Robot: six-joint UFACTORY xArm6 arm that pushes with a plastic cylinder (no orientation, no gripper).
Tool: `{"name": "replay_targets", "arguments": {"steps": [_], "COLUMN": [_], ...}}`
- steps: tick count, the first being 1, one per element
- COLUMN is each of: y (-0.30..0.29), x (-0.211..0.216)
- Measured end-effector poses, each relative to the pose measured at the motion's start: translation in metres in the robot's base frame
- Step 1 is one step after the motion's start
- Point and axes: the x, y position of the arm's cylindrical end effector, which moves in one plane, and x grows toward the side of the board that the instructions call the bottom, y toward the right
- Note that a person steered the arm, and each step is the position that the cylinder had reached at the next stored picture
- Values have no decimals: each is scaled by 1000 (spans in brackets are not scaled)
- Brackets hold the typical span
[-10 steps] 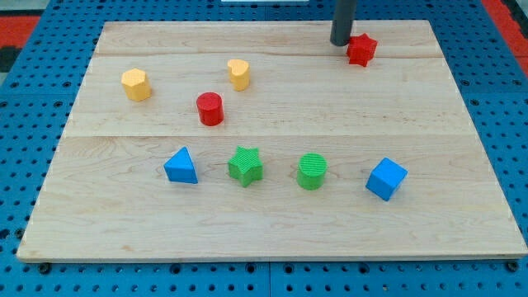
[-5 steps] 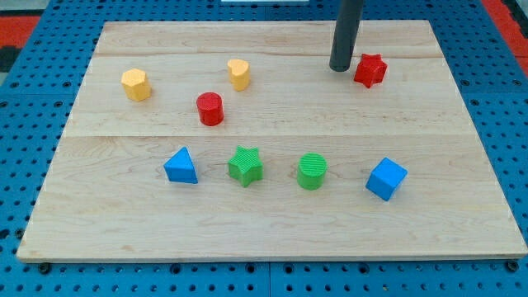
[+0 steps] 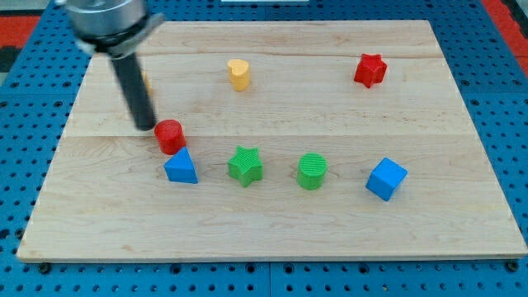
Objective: Push the red circle towards the top left of the blue triangle
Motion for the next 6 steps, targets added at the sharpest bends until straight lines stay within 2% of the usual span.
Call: {"name": "replay_targets", "arguments": {"steps": [1,2,3,4,6], "y": [-4,-5,50,106,96], "x": [19,-16,-21,0,40]}}
